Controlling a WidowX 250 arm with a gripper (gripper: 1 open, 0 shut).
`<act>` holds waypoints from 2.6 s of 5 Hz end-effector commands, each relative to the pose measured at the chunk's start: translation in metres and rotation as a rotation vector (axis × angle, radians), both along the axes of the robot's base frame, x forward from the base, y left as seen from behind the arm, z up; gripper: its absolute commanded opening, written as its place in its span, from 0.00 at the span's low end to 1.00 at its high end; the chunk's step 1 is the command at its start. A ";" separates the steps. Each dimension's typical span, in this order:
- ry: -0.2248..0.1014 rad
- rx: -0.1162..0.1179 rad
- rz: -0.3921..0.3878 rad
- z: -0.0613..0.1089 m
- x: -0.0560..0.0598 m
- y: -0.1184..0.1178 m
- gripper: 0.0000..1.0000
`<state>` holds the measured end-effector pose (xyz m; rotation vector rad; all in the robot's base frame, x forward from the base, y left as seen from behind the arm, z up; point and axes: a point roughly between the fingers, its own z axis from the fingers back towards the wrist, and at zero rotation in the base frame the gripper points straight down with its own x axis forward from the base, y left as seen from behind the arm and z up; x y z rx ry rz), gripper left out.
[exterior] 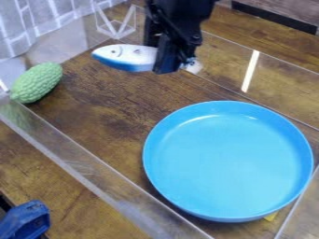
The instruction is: Put the white object in the blue tray
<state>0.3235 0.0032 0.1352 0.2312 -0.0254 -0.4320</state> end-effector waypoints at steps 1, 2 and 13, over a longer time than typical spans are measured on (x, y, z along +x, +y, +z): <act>-0.098 -0.008 0.126 0.022 -0.008 0.013 0.00; -0.120 -0.012 0.239 0.022 -0.015 0.026 0.00; -0.430 -0.185 0.363 0.005 0.024 0.000 0.00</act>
